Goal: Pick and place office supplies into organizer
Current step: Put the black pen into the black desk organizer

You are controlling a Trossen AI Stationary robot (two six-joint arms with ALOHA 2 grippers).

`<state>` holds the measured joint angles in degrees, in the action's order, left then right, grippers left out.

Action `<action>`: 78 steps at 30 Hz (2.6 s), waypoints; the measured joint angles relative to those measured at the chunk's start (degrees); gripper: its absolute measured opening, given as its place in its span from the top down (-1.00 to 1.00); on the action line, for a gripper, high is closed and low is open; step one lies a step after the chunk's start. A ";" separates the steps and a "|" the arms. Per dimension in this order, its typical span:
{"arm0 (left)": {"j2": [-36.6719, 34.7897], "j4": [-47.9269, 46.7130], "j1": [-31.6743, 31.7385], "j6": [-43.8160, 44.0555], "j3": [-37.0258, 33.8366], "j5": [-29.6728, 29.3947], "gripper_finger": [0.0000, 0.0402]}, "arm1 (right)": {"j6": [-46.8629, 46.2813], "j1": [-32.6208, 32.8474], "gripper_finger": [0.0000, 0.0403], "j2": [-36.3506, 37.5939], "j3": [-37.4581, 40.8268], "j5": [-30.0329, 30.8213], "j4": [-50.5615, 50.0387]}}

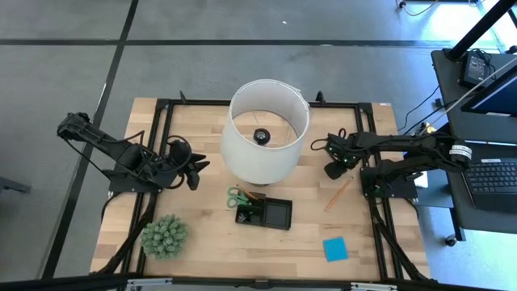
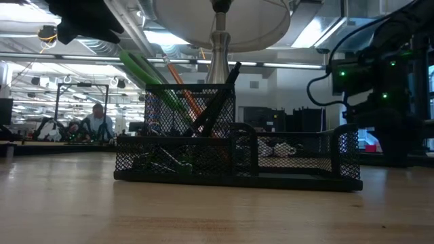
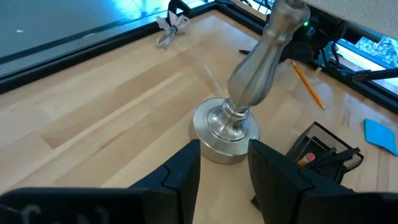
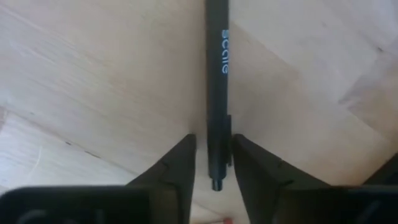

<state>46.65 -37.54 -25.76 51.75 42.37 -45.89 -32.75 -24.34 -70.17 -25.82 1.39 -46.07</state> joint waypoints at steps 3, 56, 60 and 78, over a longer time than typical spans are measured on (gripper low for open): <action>0.00 0.00 0.00 0.00 0.00 -0.02 0.37 | 0.02 0.00 0.63 -0.03 0.00 -0.04 0.07; 0.26 0.04 0.00 0.02 -0.01 5.11 0.37 | -5.13 22.43 0.75 6.66 -10.38 -34.94 14.33; 0.57 0.05 -0.02 0.00 -0.02 5.14 0.37 | -10.31 27.83 0.75 9.80 -10.38 -30.44 15.12; 9.52 24.66 -0.27 -29.05 -0.04 23.28 0.37 | -34.22 51.49 0.75 10.77 -10.43 -8.11 33.16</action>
<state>56.17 -12.88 -26.03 22.70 42.33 -22.61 -66.97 27.15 -59.39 -36.25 -6.72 -12.91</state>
